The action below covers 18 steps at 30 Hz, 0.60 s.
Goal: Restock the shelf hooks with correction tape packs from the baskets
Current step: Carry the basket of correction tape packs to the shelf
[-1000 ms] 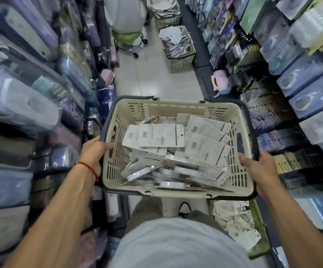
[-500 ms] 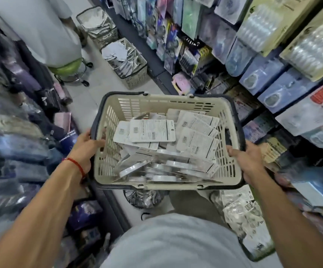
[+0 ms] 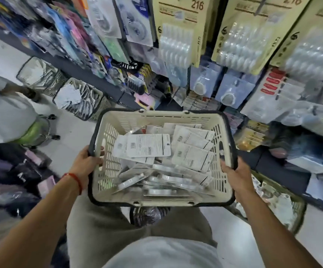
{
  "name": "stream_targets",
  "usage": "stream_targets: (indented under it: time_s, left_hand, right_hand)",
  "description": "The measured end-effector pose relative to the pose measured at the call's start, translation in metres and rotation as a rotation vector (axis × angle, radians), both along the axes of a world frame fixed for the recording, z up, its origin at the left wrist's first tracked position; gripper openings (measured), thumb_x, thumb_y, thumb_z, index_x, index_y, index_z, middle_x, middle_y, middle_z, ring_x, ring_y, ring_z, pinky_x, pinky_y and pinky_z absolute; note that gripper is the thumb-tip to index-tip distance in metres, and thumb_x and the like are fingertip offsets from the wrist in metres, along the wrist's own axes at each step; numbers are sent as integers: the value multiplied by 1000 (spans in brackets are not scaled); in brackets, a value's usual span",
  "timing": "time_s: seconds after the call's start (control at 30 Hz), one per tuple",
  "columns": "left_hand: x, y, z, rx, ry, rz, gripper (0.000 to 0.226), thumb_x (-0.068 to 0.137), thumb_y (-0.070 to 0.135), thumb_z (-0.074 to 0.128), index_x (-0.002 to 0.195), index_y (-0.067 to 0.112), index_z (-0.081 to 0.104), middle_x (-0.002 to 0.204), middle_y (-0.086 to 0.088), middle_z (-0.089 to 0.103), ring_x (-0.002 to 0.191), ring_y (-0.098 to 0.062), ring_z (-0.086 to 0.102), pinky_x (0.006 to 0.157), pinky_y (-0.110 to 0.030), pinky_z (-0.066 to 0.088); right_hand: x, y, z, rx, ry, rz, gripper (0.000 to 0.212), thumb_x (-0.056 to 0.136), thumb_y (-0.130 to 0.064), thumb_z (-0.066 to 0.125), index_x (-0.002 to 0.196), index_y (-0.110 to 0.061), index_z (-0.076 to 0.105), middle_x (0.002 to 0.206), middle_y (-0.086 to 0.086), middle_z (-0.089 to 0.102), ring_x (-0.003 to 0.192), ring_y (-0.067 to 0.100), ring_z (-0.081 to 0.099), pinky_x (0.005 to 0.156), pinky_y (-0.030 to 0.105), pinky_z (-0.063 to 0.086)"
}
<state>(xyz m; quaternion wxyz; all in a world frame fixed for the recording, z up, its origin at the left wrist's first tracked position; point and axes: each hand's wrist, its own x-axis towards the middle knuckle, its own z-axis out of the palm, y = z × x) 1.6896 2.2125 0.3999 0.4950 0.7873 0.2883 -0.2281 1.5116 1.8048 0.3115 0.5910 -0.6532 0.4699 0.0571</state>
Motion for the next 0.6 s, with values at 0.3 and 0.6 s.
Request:
stream_targets:
  time_s: [0.3,0.6]
  left_hand:
    - [81,-47,-100,-86,198,-237,41,89,-19,54,115,11,63,114,-10,70,85,-31,65,75,-46,55]
    - [110,-64,-282,-5,404,-372,25,95,-2,63,106,20,64,110,-4,72,88,-27,72,77,-42,61]
  right_hand:
    - [-37,16,-76,-183,128,-134,41,100,-33,68,136,-16,58,118,11,71,109,36,68,95,53,57]
    - [-45,48,-228,46,285,-425,43,81,-22,74,123,-26,69,118,1,76,108,30,72,101,55,57]
